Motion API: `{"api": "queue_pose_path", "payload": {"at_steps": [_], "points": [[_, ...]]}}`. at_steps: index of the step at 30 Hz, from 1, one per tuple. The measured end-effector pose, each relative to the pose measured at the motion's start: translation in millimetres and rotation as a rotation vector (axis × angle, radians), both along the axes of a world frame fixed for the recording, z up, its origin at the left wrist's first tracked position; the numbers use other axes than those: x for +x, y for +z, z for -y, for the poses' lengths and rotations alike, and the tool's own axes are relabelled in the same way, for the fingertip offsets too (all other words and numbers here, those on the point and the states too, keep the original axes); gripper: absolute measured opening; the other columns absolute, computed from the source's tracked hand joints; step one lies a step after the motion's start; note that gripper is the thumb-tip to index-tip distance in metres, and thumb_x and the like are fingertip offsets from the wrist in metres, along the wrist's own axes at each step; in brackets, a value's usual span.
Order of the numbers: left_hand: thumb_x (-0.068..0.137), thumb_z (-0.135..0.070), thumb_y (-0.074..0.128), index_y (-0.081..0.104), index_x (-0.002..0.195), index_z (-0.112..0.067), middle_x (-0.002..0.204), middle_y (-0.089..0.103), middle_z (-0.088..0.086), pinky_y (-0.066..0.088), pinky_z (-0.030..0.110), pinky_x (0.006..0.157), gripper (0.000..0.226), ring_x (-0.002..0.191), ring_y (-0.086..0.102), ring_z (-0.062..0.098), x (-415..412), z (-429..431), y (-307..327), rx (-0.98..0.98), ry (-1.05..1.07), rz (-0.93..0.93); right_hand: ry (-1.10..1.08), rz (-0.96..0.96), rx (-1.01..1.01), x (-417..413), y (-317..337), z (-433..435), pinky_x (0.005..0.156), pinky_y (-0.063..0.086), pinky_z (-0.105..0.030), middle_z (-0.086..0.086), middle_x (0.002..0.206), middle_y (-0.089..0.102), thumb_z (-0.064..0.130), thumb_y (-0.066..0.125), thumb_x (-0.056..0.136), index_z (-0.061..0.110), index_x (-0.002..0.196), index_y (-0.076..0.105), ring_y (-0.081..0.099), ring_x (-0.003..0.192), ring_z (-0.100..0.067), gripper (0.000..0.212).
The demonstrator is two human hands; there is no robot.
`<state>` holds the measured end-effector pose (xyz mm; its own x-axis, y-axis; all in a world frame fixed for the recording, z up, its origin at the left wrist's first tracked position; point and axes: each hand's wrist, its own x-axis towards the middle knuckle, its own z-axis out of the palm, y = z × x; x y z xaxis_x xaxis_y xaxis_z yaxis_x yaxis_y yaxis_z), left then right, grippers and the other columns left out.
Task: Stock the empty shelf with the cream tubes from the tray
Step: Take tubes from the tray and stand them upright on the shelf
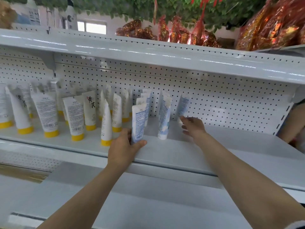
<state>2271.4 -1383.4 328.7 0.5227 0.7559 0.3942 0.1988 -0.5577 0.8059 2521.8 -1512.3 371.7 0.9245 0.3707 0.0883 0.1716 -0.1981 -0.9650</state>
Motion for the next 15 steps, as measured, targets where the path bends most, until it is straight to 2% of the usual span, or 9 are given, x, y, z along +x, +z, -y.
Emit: {"api": "queue_pose_path", "payload": {"at_steps": [2, 3, 6, 9, 15], "points": [[0.070, -0.044, 0.081, 0.055, 0.111, -0.019, 0.105, 0.070, -0.005, 0.054, 0.038, 0.082, 0.054, 0.097, 0.066, 0.019, -1, -1, 0, -0.004, -0.012, -0.002, 0.044, -0.017, 0.079, -24, 2, 6, 0.088, 0.057, -0.041, -0.006, 0.101, 0.067, 0.044, 0.066, 0.090, 0.017, 0.092, 0.062, 0.067, 0.097, -0.023, 0.027], [0.071, -0.043, 0.081, 0.055, 0.112, -0.019, 0.106, 0.070, -0.004, 0.054, 0.037, 0.082, 0.054, 0.098, 0.066, 0.019, -1, -1, 0, -0.007, -0.018, -0.001, 0.059, -0.015, 0.114, -34, 2, 7, 0.088, 0.057, -0.040, -0.006, 0.105, 0.067, 0.043, 0.065, 0.090, 0.018, 0.093, 0.062, 0.066, 0.099, -0.021, 0.025], [0.072, -0.041, 0.080, 0.055, 0.113, -0.017, 0.108, 0.070, -0.003, 0.053, 0.034, 0.082, 0.053, 0.098, 0.066, 0.019, -2, -2, 2, -0.013, -0.042, 0.010, 0.076, 0.005, 0.182, -58, -2, 2, 0.089, 0.057, -0.037, -0.001, 0.111, 0.068, 0.050, 0.068, 0.085, 0.017, 0.107, 0.064, 0.066, 0.101, -0.016, 0.040], [0.072, -0.041, 0.080, 0.055, 0.111, -0.017, 0.107, 0.070, -0.002, 0.053, 0.037, 0.082, 0.053, 0.098, 0.066, 0.020, -2, -3, 1, -0.010, -0.054, 0.019, 0.043, 0.073, 0.118, -71, -10, -9, 0.093, 0.054, -0.037, 0.001, 0.111, 0.067, 0.057, 0.076, 0.071, 0.017, 0.115, 0.063, 0.065, 0.101, -0.016, 0.060], [0.071, -0.042, 0.081, 0.056, 0.111, -0.017, 0.102, 0.071, -0.002, 0.053, 0.039, 0.082, 0.054, 0.095, 0.066, 0.020, -3, -3, -2, -0.026, -0.070, 0.026, -0.009, 0.129, -0.039, -88, -16, -22, 0.095, 0.051, -0.035, -0.001, 0.111, 0.066, 0.044, 0.083, 0.072, 0.015, 0.121, 0.059, 0.064, 0.101, -0.019, 0.062]]}}
